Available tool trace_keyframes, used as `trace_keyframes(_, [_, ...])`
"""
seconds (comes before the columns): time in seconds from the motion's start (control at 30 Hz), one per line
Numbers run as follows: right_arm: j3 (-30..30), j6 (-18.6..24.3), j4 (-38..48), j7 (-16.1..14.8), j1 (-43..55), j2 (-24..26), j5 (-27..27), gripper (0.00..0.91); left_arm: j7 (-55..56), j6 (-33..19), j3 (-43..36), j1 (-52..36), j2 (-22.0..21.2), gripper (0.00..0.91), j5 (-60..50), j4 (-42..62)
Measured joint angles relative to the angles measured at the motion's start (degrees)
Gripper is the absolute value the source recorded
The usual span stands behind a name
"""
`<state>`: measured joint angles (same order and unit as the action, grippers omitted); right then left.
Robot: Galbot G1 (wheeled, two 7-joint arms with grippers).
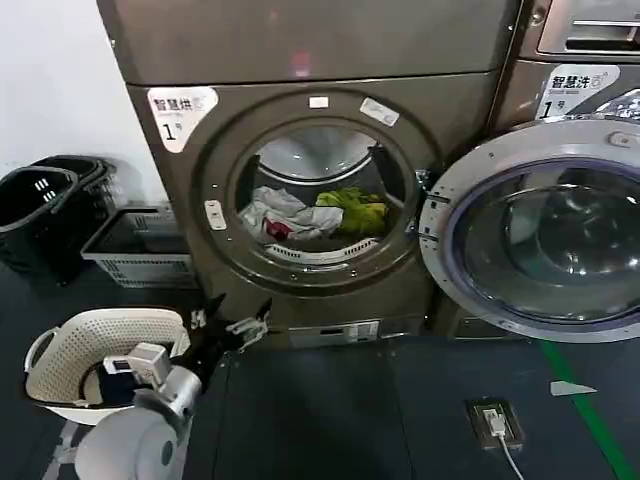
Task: Grasp the clothes from the dryer.
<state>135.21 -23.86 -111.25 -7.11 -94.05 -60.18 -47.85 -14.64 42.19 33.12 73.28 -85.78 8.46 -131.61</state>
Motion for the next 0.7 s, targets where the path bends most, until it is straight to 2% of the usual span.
trace_keyframes(0.7, [0.0, 0.6, 0.2, 0.0, 0.1, 0.0, -0.6, 0.907, 0.0, 0.0, 0.3, 0.2, -0.2, 0.907, 0.0, -0.2])
